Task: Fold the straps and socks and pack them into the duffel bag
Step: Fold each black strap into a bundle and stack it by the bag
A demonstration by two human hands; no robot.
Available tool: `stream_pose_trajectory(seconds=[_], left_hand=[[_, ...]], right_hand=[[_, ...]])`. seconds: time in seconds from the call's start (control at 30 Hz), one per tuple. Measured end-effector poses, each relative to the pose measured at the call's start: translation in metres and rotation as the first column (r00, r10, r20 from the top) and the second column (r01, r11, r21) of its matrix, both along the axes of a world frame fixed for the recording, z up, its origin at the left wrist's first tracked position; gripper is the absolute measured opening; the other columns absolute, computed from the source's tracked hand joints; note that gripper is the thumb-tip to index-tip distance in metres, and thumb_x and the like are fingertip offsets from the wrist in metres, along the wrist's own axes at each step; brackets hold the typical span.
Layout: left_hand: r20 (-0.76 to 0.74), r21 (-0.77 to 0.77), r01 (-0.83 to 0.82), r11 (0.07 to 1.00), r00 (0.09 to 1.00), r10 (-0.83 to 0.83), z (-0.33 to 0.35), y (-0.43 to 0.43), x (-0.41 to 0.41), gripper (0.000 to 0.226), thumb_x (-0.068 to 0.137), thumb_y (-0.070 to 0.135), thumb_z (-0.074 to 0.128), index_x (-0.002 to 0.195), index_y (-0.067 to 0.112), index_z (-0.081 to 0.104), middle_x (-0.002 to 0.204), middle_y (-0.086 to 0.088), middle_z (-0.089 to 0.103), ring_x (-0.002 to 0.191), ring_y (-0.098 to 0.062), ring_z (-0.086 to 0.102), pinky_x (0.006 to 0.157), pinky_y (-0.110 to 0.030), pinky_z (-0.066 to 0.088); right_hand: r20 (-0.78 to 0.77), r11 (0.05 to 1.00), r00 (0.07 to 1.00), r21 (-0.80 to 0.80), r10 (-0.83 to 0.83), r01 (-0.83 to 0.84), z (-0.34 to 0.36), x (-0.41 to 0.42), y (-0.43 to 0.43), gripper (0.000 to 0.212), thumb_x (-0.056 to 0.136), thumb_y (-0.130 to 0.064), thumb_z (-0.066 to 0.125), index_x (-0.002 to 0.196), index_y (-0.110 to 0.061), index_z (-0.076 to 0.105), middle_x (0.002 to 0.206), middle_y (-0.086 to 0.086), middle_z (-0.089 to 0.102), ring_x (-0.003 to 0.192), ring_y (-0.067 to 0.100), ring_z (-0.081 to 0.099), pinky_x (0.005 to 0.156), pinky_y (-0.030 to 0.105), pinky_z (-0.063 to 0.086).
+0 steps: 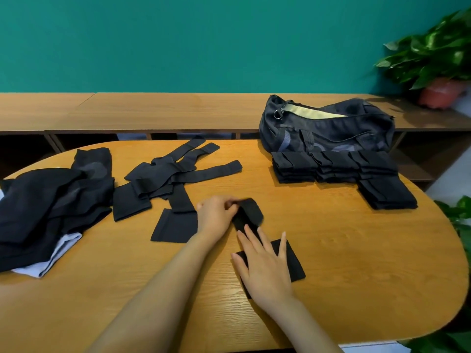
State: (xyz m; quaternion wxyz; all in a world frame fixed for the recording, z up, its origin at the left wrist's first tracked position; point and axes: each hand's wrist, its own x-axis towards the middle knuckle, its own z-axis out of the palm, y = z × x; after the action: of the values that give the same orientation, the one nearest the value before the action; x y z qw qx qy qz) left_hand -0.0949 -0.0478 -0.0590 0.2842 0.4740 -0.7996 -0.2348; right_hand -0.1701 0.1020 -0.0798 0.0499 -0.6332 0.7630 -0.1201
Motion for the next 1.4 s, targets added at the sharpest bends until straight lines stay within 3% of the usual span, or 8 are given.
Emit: stream_pose_trajectory(seconds=[0.13, 0.27, 0.4, 0.47, 0.67, 0.87, 1.07, 1.4], left_hand=[[0.031, 0.086, -0.224, 0.971, 0.975, 0.222, -0.002, -0.015, -0.004, 0.030, 0.093, 0.038, 0.060, 0.068, 0.023, 0.062, 0.064, 0.007, 0.058, 0.070, -0.014, 0.053, 0.093, -0.044, 0.032], [0.057, 0.073, -0.220, 0.973, 0.975, 0.216, -0.002, -0.021, -0.005, 0.029, 0.093, 0.042, 0.060, 0.119, 0.030, 0.066, 0.099, 0.010, 0.069, 0.104, -0.015, 0.058, 0.098, -0.042, 0.027], [0.053, 0.089, -0.188, 0.978, 0.982, 0.183, -0.004, -0.019, 0.006, 0.055, 0.091, 0.041, 0.062, 0.142, 0.025, 0.047, 0.127, 0.003, 0.063, 0.124, -0.018, 0.048, 0.106, -0.044, 0.027], [0.030, 0.088, -0.138, 0.987, 0.990, 0.136, -0.002, -0.008, 0.016, 0.055, 0.091, 0.040, 0.063, 0.142, 0.026, 0.046, 0.133, 0.003, 0.059, 0.127, -0.018, 0.046, 0.109, -0.046, 0.026], [-0.058, 0.080, 0.042, 0.996, 0.998, -0.037, 0.010, 0.064, 0.052, 0.042, 0.090, 0.035, 0.065, 0.131, 0.031, 0.057, 0.136, 0.010, 0.055, 0.130, -0.012, 0.043, 0.110, -0.045, 0.035], [0.018, 0.156, 0.134, 0.979, 0.990, -0.138, 0.003, 0.135, 0.058, 0.042, 0.085, 0.045, 0.066, 0.126, 0.042, 0.056, 0.139, 0.024, 0.044, 0.131, -0.001, 0.029, 0.116, -0.043, 0.023], [0.126, 0.017, 0.180, 0.984, 0.975, -0.180, -0.017, 0.150, 0.069, 0.041, 0.086, 0.053, 0.059, 0.124, 0.038, 0.060, 0.141, 0.025, 0.042, 0.129, 0.008, 0.014, 0.118, -0.032, -0.003], [-0.106, 0.033, 0.066, 0.997, 0.992, -0.063, -0.024, 0.153, 0.071, 0.050, 0.081, 0.060, 0.042, 0.098, 0.027, 0.076, 0.118, 0.020, 0.060, 0.122, 0.002, 0.038, 0.116, -0.036, 0.022]], right_hand=[[-0.002, 0.999, 1.000, 0.021, -0.031, 0.031, 0.000, 0.001, 0.004, 0.091, 0.087, -0.068, -0.018, 0.149, -0.029, 0.036, 0.158, -0.008, 0.028, 0.148, 0.019, 0.017, 0.111, 0.059, -0.012], [-0.013, 0.992, 0.994, 0.068, -0.104, 0.105, 0.001, 0.007, 0.001, 0.080, 0.094, -0.064, -0.007, 0.146, -0.029, 0.042, 0.155, -0.005, 0.035, 0.145, 0.022, 0.028, 0.111, 0.060, -0.004], [0.016, 0.985, 0.995, 0.146, -0.097, 0.094, 0.008, 0.009, -0.006, 0.110, 0.062, -0.072, -0.040, 0.155, -0.030, 0.001, 0.163, -0.005, -0.007, 0.149, 0.022, -0.016, 0.113, 0.061, -0.016], [0.159, 0.985, 0.982, 0.153, -0.101, 0.077, 0.017, 0.006, -0.011, 0.074, 0.090, -0.068, -0.008, 0.155, -0.033, -0.001, 0.163, -0.007, -0.008, 0.147, 0.019, -0.020, 0.113, 0.061, -0.018], [0.341, 0.992, 0.939, -0.104, -0.031, 0.070, 0.022, -0.036, 0.019, 0.043, 0.099, -0.046, 0.045, 0.141, -0.042, 0.039, 0.154, -0.022, 0.028, 0.145, -0.003, 0.011, 0.116, 0.041, -0.021], [0.214, 0.991, 0.973, -0.115, 0.085, -0.061, 0.007, -0.055, 0.064, 0.067, 0.078, -0.083, 0.017, 0.128, -0.051, 0.048, 0.141, -0.038, 0.028, 0.142, -0.012, 0.006, 0.113, 0.034, -0.027], [0.154, 0.984, 0.981, -0.155, 0.116, -0.092, -0.004, -0.045, 0.074, 0.078, 0.076, -0.087, 0.007, 0.128, -0.051, 0.053, 0.141, -0.037, 0.032, 0.142, -0.011, 0.009, 0.113, 0.043, -0.027], [0.137, 0.954, 0.986, -0.297, 0.090, -0.046, -0.006, -0.034, 0.074, 0.052, 0.085, -0.071, 0.034, 0.107, -0.042, 0.070, 0.126, -0.023, 0.061, 0.132, 0.002, 0.043, 0.118, 0.047, -0.010]])
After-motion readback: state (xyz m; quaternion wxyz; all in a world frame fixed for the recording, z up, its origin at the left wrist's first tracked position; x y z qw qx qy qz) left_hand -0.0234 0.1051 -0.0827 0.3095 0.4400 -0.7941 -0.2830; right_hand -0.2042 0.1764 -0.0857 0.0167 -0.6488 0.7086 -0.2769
